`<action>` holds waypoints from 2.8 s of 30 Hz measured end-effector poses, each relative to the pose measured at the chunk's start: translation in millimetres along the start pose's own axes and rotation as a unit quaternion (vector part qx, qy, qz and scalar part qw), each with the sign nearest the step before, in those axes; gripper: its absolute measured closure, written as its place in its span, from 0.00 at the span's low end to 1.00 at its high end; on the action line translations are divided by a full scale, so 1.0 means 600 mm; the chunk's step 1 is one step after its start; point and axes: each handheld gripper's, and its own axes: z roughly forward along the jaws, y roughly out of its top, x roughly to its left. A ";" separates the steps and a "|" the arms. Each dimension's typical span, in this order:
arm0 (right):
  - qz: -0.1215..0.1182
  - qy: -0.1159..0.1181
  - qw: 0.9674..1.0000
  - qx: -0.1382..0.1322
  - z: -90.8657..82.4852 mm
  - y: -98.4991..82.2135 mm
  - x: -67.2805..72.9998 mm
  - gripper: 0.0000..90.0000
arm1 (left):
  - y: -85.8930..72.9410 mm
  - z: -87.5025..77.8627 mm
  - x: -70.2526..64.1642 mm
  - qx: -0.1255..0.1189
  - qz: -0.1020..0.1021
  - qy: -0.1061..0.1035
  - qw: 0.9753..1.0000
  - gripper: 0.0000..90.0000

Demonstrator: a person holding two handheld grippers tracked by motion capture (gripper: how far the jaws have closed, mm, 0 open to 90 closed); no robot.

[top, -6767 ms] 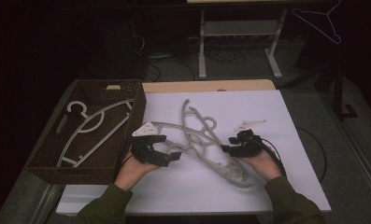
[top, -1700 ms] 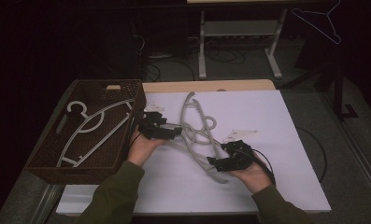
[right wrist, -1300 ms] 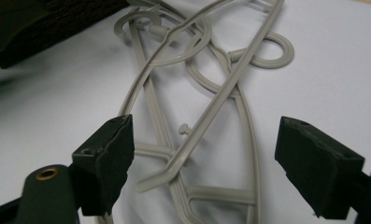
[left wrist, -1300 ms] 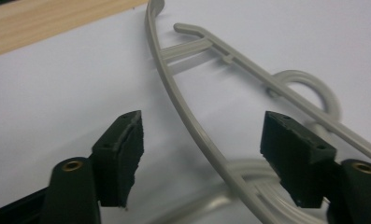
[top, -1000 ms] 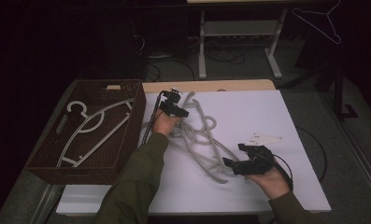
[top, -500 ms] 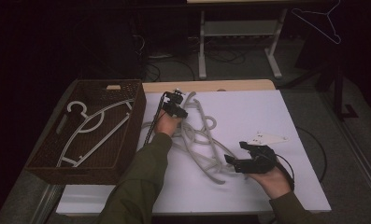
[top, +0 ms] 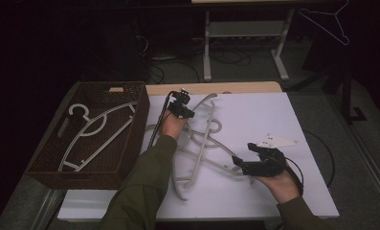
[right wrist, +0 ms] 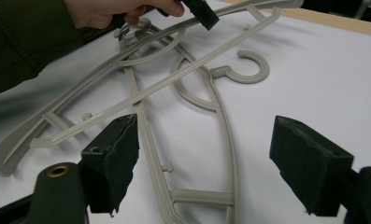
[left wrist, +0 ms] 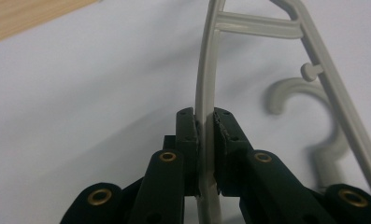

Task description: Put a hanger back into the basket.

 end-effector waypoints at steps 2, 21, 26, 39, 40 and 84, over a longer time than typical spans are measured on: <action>-0.001 0.002 1.000 -0.001 0.000 0.000 0.001 0.26 | 0.006 -0.003 -0.024 -0.009 0.017 -0.021 1.000 0.91; -0.008 -0.002 1.000 -0.009 -0.001 0.000 0.004 0.25 | -0.001 0.017 -0.142 0.005 0.114 -0.113 0.987 0.74; -0.009 -0.004 1.000 -0.014 -0.004 0.001 0.004 0.25 | -0.014 -0.040 -0.135 -0.030 0.091 -0.103 0.990 0.60; -0.014 -0.003 1.000 -0.004 0.003 0.001 0.014 0.24 | -0.158 -0.165 -0.116 -0.032 0.059 -0.096 0.993 0.45; -0.015 -0.003 1.000 -0.003 0.005 0.001 0.014 0.24 | -0.167 -0.168 -0.116 -0.033 0.057 -0.098 0.993 0.44; -0.015 -0.009 1.000 -0.008 -0.001 -0.003 0.006 0.18 | -0.219 -0.149 -0.118 -0.005 0.073 -0.099 0.992 0.91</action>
